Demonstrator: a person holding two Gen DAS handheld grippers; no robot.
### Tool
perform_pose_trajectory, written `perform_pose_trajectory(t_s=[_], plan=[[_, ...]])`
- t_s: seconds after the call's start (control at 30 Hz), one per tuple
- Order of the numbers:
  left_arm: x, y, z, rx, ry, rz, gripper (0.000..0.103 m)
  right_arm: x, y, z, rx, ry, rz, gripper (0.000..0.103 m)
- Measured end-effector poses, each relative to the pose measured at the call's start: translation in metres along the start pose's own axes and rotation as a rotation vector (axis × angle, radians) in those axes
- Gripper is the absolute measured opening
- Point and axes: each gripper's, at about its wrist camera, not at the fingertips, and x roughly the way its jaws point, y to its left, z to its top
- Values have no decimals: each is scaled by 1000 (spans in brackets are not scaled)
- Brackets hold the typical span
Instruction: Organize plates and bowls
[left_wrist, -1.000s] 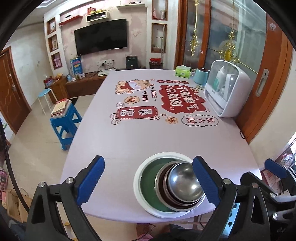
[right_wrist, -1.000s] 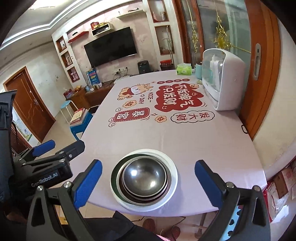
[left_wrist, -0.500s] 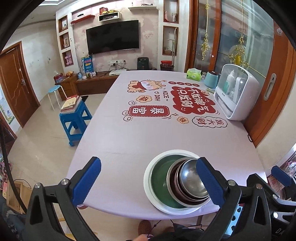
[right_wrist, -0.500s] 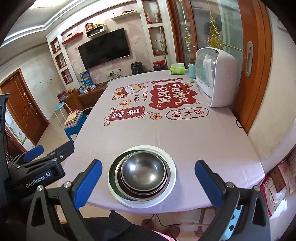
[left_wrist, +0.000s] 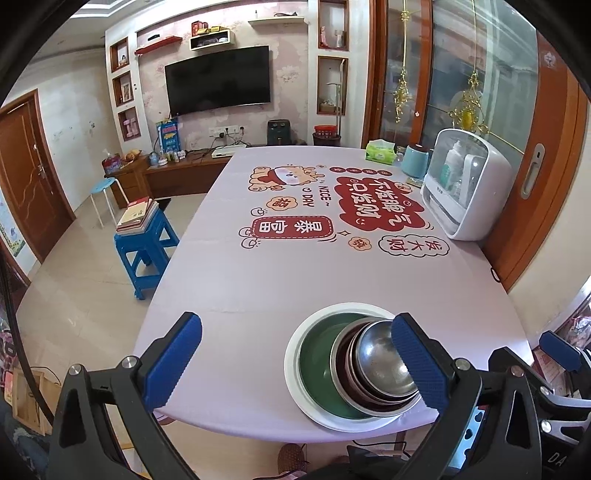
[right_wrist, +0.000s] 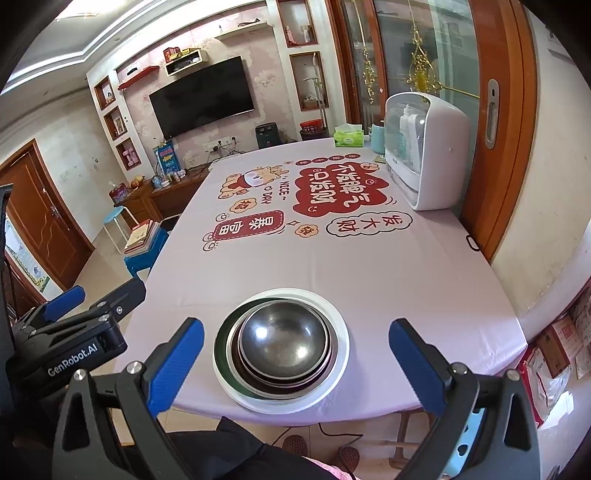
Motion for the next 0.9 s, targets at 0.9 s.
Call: perform_pose_trajectory(t_s=[0.9], plan=[[1, 4, -5, 1, 7, 0, 102, 1, 3, -4, 1, 7, 0, 101]])
